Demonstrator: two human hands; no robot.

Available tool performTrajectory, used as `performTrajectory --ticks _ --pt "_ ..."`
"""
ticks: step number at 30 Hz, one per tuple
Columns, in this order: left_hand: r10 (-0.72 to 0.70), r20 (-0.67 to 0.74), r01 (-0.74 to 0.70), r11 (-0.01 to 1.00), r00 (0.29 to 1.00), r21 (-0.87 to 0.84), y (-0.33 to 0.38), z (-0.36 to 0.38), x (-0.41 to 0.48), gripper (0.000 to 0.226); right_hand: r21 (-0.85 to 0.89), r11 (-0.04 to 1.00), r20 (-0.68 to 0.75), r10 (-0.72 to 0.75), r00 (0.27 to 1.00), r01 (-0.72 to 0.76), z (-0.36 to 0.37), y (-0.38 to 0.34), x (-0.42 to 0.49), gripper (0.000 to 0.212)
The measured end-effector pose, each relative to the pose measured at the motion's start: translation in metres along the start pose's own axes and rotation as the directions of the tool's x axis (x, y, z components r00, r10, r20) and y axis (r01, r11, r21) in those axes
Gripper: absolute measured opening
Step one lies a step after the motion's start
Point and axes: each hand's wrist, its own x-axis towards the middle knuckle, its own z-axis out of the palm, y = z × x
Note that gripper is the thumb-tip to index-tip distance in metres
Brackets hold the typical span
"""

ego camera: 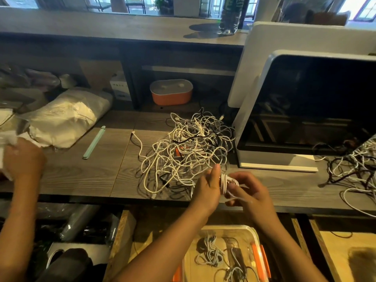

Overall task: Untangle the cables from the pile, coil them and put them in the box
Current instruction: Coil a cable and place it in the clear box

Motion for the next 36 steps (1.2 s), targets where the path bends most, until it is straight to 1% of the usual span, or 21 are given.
performTrajectory --ticks 2,4,6,9,10,13,14,16,18,21,22,23,24,25,26,27,29,31,33,34,36 --pt "0.014 0.067 -0.023 0.990 0.998 0.137 -0.013 -0.004 0.002 0.028 -0.039 0.999 -0.035 0.031 0.999 -0.032 -0.003 0.013 -0.005 0.014" --pt "-0.023 0.091 0.001 0.972 0.996 0.233 -0.031 -0.009 0.002 0.027 -0.011 0.992 -0.082 0.123 0.989 -0.124 -0.006 0.031 -0.013 0.011" --pt "-0.074 0.083 0.059 0.984 0.994 0.170 -0.052 -0.015 -0.003 0.027 0.014 0.977 -0.106 0.214 0.971 -0.214 -0.008 0.049 -0.023 0.007" --pt "-0.195 0.049 0.194 0.981 0.980 0.031 -0.093 -0.013 -0.020 0.030 -0.047 0.942 -0.128 0.323 0.938 -0.331 -0.007 0.083 -0.047 0.012" --pt "-0.229 0.039 0.228 0.973 0.973 0.023 -0.105 -0.012 -0.027 0.037 -0.046 0.931 -0.136 0.353 0.926 -0.362 -0.006 0.095 -0.055 0.013" --pt "-0.379 0.028 0.374 0.922 0.925 0.100 -0.147 -0.008 -0.040 0.091 0.085 0.870 -0.141 0.493 0.859 -0.485 -0.003 0.123 -0.069 0.017" --pt "-0.426 0.042 0.418 0.899 0.904 0.135 -0.156 -0.008 -0.041 0.096 0.137 0.830 -0.127 0.556 0.821 -0.541 -0.002 0.131 -0.071 0.022" --pt "-0.510 0.074 0.497 0.856 0.857 0.145 -0.159 -0.008 -0.041 0.078 0.192 0.744 -0.084 0.662 0.745 -0.640 -0.002 0.145 -0.074 0.034" --pt "-0.543 0.106 0.533 0.839 0.833 0.111 -0.160 -0.005 -0.036 0.062 0.168 0.694 -0.042 0.714 0.699 -0.700 -0.003 0.157 -0.077 0.044" --pt "-0.574 0.110 0.563 0.818 0.812 0.118 -0.166 -0.002 -0.032 0.066 0.138 0.664 0.005 0.742 0.671 -0.735 -0.006 0.169 -0.077 0.047" --pt "-0.579 0.100 0.567 0.814 0.809 0.124 -0.170 -0.001 -0.033 0.071 0.082 0.669 0.008 0.741 0.672 -0.739 -0.006 0.170 -0.077 0.044" --pt "-0.566 0.087 0.550 0.821 0.820 0.153 -0.174 -0.001 -0.033 0.070 -0.048 0.692 0.000 0.721 0.693 -0.720 -0.008 0.170 -0.077 0.039" --pt "-0.522 0.057 0.506 0.844 0.851 0.180 -0.171 -0.002 -0.034 0.054 -0.254 0.709 -0.011 0.678 0.735 -0.658 -0.012 0.165 -0.075 0.031" --pt "-0.437 0.018 0.423 0.880 0.899 0.217 -0.166 -0.003 -0.035 0.029 -0.454 0.702 -0.005 0.614 0.789 -0.550 -0.016 0.159 -0.071 0.024" --pt "-0.325 -0.016 0.317 0.909 0.946 0.271 -0.159 -0.006 -0.036 0.011 -0.592 0.684 0.013 0.536 0.844 -0.425 -0.020 0.150 -0.067 0.023" --pt "-0.201 -0.042 0.203 0.923 0.979 0.327 -0.151 -0.010 -0.035 0.008 -0.671 0.669 0.020 0.448 0.894 -0.321 -0.021 0.136 -0.059 0.023" --pt "0.038 -0.082 -0.002 0.916 0.996 0.400 -0.129 -0.022 -0.029 0.016 -0.725 0.667 -0.004 0.246 0.969 -0.172 -0.018 0.101 -0.038 0.023" --pt "0.267 -0.100 -0.183 0.846 0.959 0.501 -0.113 -0.036 -0.013 0.023 -0.748 0.663 0.028 0.089 0.996 -0.038 -0.006 0.079 -0.014 0.030" --pt "0.427 -0.054 -0.301 0.716 0.902 0.630 -0.104 -0.049 0.006 0.031 -0.788 0.612 0.133 0.050 0.990 0.075 0.014 0.073 0.004 0.043" --pt "0.469 -0.005 -0.340 0.647 0.883 0.683 -0.102 -0.055 0.014 0.035 -0.797 0.597 0.168 0.064 0.984 0.097 0.024 0.078 0.010 0.048" --pt "0.475 0.089 -0.377 0.557 0.875 0.740 -0.101 -0.060 0.023 0.044 -0.804 0.584 0.202 0.091 0.975 0.112 0.035 0.094 0.015 0.049"
